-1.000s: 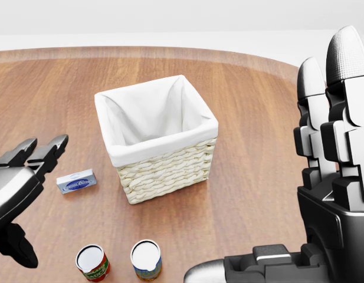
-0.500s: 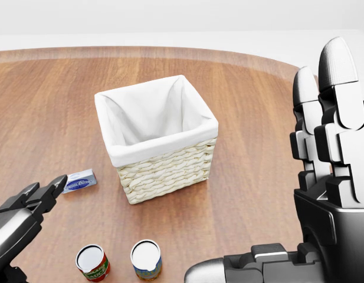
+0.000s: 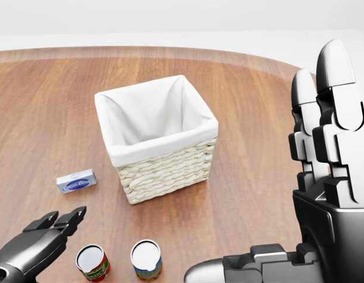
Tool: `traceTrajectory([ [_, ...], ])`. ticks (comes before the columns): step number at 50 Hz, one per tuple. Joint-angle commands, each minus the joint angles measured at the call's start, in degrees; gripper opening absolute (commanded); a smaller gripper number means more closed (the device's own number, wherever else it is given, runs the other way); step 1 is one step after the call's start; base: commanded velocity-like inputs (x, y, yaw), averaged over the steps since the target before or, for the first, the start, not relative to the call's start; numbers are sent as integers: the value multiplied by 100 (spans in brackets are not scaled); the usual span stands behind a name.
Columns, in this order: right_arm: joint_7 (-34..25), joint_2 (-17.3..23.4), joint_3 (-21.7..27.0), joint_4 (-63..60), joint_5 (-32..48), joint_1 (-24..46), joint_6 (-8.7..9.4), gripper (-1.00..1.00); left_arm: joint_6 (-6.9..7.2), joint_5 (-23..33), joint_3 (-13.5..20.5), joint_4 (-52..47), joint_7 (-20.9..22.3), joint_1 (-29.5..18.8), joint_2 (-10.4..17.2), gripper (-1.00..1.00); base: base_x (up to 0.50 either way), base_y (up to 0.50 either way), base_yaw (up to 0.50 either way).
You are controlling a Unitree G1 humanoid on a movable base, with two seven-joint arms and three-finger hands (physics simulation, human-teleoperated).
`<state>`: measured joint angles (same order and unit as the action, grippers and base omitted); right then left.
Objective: Pick up the tomato sauce, and put it in the basket.
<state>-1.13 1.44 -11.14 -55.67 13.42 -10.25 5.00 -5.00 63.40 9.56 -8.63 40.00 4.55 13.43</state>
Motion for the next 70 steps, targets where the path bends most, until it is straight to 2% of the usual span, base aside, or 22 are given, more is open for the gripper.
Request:
traceTrajectory([
  [1, -21, 0, 16, -54, 6, 22, 0, 100, 0, 359, -437, 246, 0, -191, -64, 100, 0, 0, 0],
  [17, -27, -12, 41, 23, -13, 22, 0, 100, 0, 479, -669, 355, 0, -372, -64, 100, 0, 0, 0],
  [36, -18, 0, 62, 10, -51, -55, 0, 100, 0, 571, -805, 262, 0, -280, -145, 100, 0, 0, 0],
  [44, 12, 2, 17, 46, -45, -77, 0, 100, 0, 812, -870, 620, 0, -207, -113, 100, 0, 0, 0],
  [54, 26, 13, 42, 133, -91, -119, 0, 100, 0, 1106, -1001, 1006, -385, -222, -97, 100, 0, 0, 0],
  [70, 31, 23, 26, 204, -112, -141, 0, 100, 0, 1163, -1063, 1069, -427, -376, -119, 100, 0, 0, 0],
])
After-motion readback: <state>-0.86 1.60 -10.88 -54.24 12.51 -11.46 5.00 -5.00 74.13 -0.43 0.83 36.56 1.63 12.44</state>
